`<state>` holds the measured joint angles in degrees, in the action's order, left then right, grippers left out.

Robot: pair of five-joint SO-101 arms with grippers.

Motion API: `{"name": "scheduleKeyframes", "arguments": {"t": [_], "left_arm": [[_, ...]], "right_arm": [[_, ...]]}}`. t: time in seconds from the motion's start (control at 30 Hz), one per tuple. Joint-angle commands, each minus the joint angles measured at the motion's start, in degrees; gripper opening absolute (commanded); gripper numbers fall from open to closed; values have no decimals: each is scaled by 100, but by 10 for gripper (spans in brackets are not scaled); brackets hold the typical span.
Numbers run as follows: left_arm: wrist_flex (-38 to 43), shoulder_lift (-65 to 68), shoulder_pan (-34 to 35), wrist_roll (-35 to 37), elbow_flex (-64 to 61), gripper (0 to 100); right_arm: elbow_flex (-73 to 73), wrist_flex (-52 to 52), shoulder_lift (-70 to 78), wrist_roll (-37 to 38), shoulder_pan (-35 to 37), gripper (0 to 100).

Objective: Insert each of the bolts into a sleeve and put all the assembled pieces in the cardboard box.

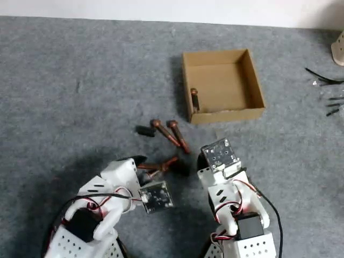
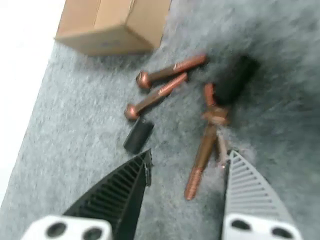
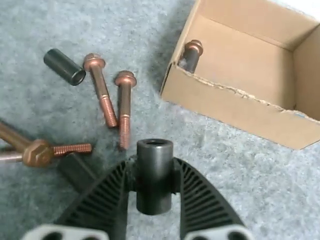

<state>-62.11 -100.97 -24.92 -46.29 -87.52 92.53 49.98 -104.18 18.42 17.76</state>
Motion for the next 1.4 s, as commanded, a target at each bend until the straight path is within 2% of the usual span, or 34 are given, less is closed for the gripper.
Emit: {"name": "scheduleKeyframes", "arguments": {"t": [0.0, 0.33, 0.43, 0.6, 0.73, 1.1, 1.27, 1.37], "left_arm": [[-97, 954, -277, 0, 963, 231], [2066, 5569, -286, -88, 1956, 228], [2321, 6809, -215, -378, 2484, 228], [2321, 8286, -40, -422, 3345, 227], [2321, 8681, -40, -756, 3433, 202], [2312, 9156, -40, -774, 3530, 175], [2303, 9270, -40, -774, 3547, 47], [2295, 9270, -40, -774, 3547, 45]], "right_arm": [[-40, -22, -75, -53, -66, 5], [4, -22, -75, -53, -66, 5], [163, -31, -101, -35, -66, 5], [189, -31, -101, -26, -57, 5], [189, -40, -101, -26, -57, 5], [189, -224, -101, -26, -57, 5], [189, -224, -101, -26, -57, 5], [198, -224, -101, -26, -57, 5]]}}
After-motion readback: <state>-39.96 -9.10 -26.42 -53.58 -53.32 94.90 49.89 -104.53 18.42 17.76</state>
